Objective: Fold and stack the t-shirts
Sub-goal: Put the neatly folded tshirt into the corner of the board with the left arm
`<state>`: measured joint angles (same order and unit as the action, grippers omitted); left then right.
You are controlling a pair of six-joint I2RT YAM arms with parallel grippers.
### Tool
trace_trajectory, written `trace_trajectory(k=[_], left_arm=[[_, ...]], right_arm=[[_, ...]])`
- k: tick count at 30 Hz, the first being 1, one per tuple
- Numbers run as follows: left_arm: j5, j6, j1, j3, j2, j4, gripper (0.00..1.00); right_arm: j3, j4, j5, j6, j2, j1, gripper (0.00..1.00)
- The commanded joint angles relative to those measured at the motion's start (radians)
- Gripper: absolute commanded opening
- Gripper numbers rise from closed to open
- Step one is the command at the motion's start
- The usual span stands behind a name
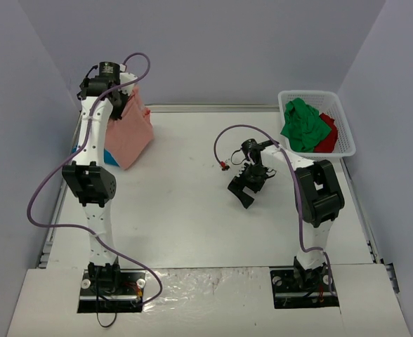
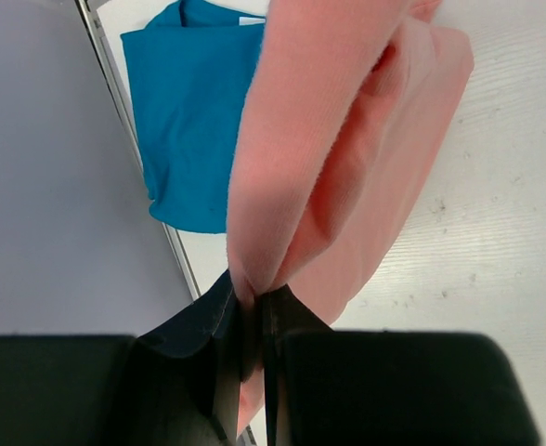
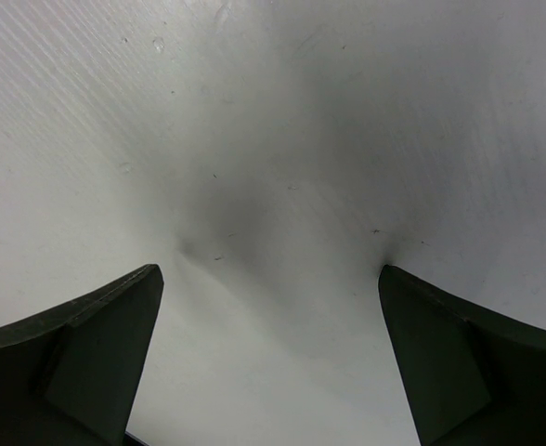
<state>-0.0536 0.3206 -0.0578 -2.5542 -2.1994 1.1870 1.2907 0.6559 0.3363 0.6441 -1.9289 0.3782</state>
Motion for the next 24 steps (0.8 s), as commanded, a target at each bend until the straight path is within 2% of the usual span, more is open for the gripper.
trace_trajectory(k=[1,6,13,24], left_arm=[[-0.032,0.02,0.026,-0.006,0.023,-0.055,0.02],[-0.038,0.04,0.036,0.012,0.007,-0.075,0.02],[-0.028,0.048,0.084,0.112,-0.003,-0.148,0.02],[-0.109,0.086,0.107,0.25,-0.01,-0.306,0.02]], right_arm=[[-0.051,0.011,-0.025,0.003,-0.105,-0.021,1.0],[-0.053,0.01,-0.02,0.003,-0.107,-0.024,1.0],[-0.053,0.011,-0.028,0.002,-0.131,-0.03,1.0],[-0.054,0.014,-0.033,-0.001,-0.154,-0.053,1.0]])
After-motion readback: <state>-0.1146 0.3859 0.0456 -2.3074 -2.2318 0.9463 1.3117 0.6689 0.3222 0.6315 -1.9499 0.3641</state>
